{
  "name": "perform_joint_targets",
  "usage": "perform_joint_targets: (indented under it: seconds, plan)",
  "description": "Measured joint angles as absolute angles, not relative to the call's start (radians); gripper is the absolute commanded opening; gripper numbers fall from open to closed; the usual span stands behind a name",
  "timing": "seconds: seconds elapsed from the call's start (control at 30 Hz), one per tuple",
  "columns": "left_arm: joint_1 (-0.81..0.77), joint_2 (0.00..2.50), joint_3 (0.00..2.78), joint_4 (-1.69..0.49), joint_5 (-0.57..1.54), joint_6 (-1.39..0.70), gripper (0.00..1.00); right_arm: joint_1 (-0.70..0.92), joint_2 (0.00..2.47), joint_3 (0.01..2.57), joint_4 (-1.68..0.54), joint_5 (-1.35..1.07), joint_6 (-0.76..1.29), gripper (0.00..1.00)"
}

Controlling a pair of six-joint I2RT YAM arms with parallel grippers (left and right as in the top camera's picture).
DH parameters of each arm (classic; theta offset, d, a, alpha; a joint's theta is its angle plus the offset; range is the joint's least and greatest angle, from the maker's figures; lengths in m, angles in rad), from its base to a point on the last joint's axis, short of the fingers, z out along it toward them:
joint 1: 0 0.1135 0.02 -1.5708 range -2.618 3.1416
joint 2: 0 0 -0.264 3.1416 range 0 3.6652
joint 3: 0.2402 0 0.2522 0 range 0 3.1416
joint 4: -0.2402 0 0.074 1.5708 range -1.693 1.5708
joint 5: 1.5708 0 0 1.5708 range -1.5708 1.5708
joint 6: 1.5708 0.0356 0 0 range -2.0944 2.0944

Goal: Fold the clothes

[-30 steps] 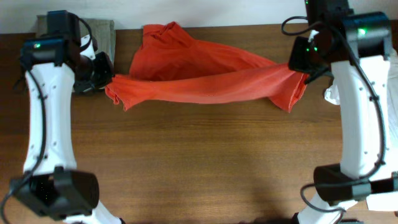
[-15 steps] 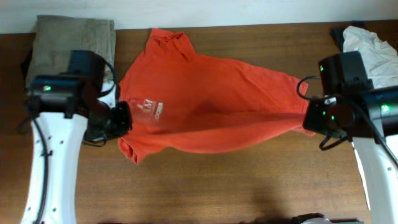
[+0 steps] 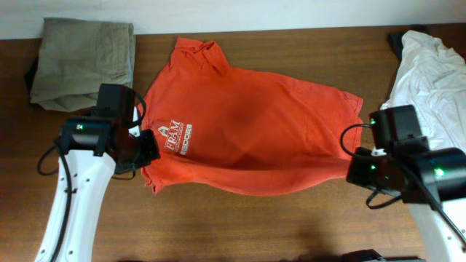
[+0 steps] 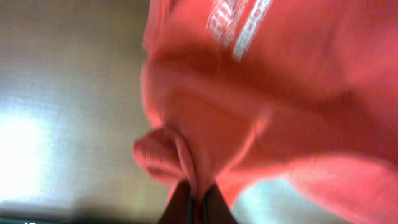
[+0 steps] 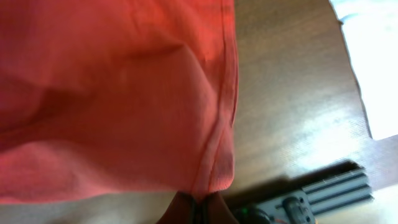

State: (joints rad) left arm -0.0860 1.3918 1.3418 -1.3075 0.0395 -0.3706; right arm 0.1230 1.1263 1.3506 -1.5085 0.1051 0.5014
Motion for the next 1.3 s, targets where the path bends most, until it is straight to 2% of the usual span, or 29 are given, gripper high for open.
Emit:
perform_joint_targets:
  seconds: [0.13, 0.2, 0.3, 0.33, 0.43, 0.6, 0.67, 0.9, 1.03, 1.17, 1.3]
  plan:
    - [-0.086, 1.397, 1.228, -1.15, -0.081, -0.45, 0.0, 0.123, 1.138, 1.144, -1.321, 0.105, 0.523, 0.04]
    - [-0.086, 1.397, 1.205, -1.098, -0.115, -0.466, 0.0, 0.123, 1.14, 1.076, -1.301, 0.105, 0.543, 0.04]
    - [-0.086, 1.397, 1.204, -1.133, -0.129, -0.474, 0.0, 0.123, 1.104, 1.084, -1.382, 0.106, 0.565, 0.04]
    - [-0.086, 1.397, 1.202, -1.175, -0.123, -0.476, 0.0, 0.123, 1.051, 1.116, -1.472, 0.105, 0.57, 0.04]
    - [-0.101, 1.396, 1.198, -1.296, -0.057, -0.477, 0.01, 0.123, 1.008, 1.298, -1.644, 0.105, 0.572, 0.04]
    - [-0.261, 1.396, 1.196, -1.193, -0.089, -0.477, 0.0, 0.123, 1.105, 1.326, -1.688, 0.118, 0.572, 0.04]
    - [-0.263, 1.397, 1.196, -1.152, -0.109, -0.477, 0.0, 0.123, 1.185, 1.318, -1.678, 0.121, 0.573, 0.04]
    - [-0.263, 1.448, 1.196, -1.064, -0.185, -0.477, 0.01, 0.123, 1.306, 1.316, -1.569, 0.141, 0.574, 0.04]
    - [-0.263, 1.522, 1.195, -0.931, -0.211, -0.477, 0.0, 0.117, 1.355, 1.316, -1.523, 0.256, 0.635, 0.04]
    - [-0.263, 1.533, 1.195, -0.836, -0.216, -0.477, 0.0, -0.042, 1.431, 1.315, -1.427, 0.292, 0.645, 0.04]
    - [-0.263, 1.537, 1.195, -0.749, -0.218, -0.477, 0.01, -0.088, 1.461, 1.236, -1.28, 0.22, 0.564, 0.04]
